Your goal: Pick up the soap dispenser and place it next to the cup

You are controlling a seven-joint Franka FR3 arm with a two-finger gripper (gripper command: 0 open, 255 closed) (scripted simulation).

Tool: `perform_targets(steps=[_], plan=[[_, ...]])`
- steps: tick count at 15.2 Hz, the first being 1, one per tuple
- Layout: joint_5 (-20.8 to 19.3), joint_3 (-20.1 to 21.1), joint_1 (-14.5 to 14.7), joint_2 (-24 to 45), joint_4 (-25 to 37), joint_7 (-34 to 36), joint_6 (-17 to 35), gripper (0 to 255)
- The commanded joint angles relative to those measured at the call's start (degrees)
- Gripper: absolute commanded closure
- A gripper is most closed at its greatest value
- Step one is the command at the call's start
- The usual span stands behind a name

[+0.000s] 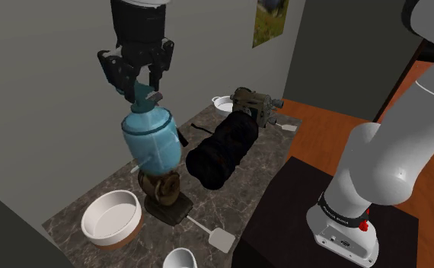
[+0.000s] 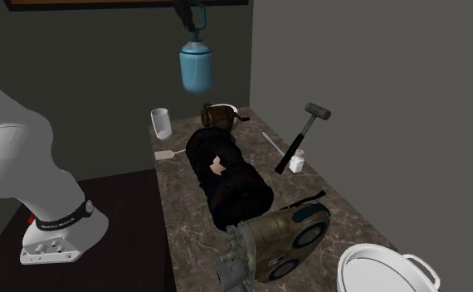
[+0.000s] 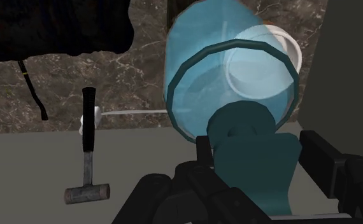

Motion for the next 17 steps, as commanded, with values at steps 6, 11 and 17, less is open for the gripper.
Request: perform_targets(steps=[6,11,17], plan=[[-3.96,6.97,3.36,4.79,1.73,11.19,1.13,255],[-8.87,11.84,6.53,10.74,5.13,19.94,0.94,255],[-13.96,14.61,10.27,16.67,7.48,27.27,1.42,255]])
